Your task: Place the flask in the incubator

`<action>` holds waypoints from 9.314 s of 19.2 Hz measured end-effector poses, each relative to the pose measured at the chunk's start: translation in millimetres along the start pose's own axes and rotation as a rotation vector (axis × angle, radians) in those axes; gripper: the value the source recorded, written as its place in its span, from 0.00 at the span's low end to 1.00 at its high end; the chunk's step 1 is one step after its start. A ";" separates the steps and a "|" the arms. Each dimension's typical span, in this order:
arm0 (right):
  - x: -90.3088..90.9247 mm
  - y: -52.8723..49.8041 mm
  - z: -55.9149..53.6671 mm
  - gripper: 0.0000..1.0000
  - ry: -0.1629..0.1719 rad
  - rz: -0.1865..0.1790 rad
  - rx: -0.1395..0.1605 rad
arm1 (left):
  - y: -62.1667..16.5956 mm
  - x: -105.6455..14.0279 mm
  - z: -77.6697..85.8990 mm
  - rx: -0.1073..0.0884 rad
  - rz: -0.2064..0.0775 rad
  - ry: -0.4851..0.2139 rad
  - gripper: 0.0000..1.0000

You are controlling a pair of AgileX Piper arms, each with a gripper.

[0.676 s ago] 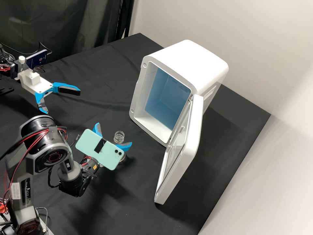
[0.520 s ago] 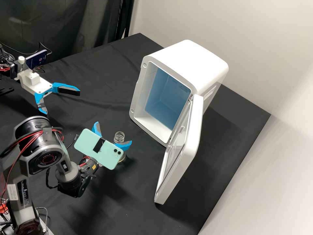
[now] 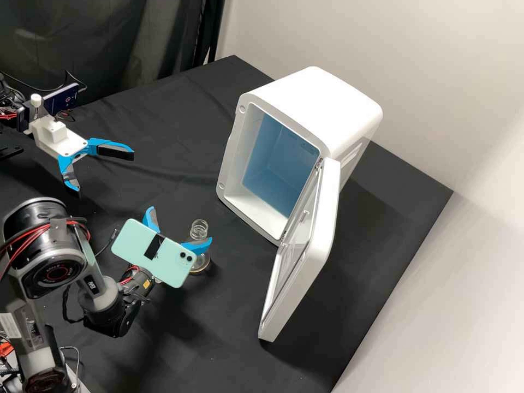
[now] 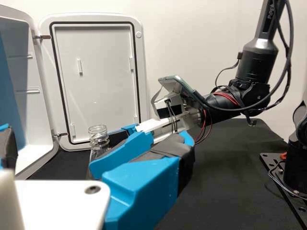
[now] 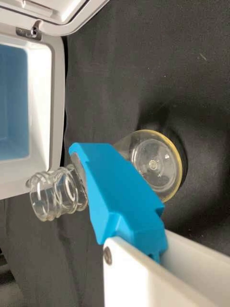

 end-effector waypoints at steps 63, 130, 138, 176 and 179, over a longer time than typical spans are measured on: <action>-2.8 -2.4 -6.2 1.00 0.012 0.007 -0.080 | 1.7 -0.3 1.4 0.002 0.008 -0.006 1.00; 33.0 -15.0 14.0 0.00 -0.095 -0.014 -0.176 | 2.5 -7.7 -13.0 0.003 0.010 0.062 1.00; 29.9 -8.7 19.0 0.00 -0.121 0.013 -0.167 | 2.5 -7.7 -13.0 0.003 0.010 0.062 1.00; -23.7 63.9 2.0 0.00 -0.088 0.365 -0.079 | 1.9 -6.6 -10.3 0.003 0.007 0.049 1.00; -22.3 62.6 0.6 0.00 -0.080 0.357 -0.080 | 1.9 -6.6 -10.3 0.003 0.007 0.049 1.00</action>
